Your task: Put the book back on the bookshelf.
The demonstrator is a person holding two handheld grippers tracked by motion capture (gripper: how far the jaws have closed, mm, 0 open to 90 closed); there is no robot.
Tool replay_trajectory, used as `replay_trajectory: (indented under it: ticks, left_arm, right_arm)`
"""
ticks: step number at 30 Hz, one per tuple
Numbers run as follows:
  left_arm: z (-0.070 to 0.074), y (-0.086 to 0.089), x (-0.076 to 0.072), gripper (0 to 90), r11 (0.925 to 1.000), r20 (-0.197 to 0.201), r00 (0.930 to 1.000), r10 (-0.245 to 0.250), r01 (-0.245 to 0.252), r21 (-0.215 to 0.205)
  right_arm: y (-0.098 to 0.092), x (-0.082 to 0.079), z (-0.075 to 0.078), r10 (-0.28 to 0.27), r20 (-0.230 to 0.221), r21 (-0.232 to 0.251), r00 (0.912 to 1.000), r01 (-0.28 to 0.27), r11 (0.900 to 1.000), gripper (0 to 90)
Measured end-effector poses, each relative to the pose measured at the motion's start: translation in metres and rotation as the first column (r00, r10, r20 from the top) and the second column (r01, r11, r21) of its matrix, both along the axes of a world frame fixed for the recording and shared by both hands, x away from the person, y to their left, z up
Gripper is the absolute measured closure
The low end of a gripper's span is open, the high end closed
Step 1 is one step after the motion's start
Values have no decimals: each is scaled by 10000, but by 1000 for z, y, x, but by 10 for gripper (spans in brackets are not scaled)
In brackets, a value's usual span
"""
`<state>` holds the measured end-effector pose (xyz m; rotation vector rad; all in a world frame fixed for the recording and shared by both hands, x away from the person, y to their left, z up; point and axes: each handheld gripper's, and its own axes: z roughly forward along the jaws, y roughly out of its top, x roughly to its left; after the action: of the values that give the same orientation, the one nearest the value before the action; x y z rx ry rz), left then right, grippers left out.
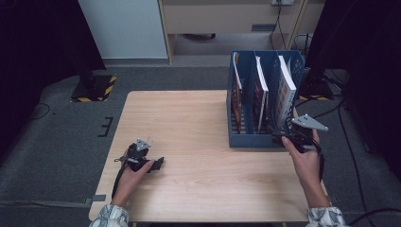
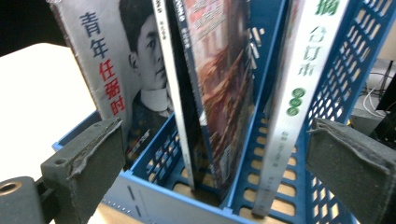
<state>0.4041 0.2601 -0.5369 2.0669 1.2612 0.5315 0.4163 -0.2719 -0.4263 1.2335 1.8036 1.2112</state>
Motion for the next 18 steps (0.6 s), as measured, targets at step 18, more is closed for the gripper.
replay_trajectory:
  ticks: [18]
  left_arm:
    - [0, 0, 0, 34, 10000, -5, 10000, -2, 2, -10]
  right_arm:
    - [22, -16, -10, 1112, -539, 2, 9923, -1113, 9938, 46]
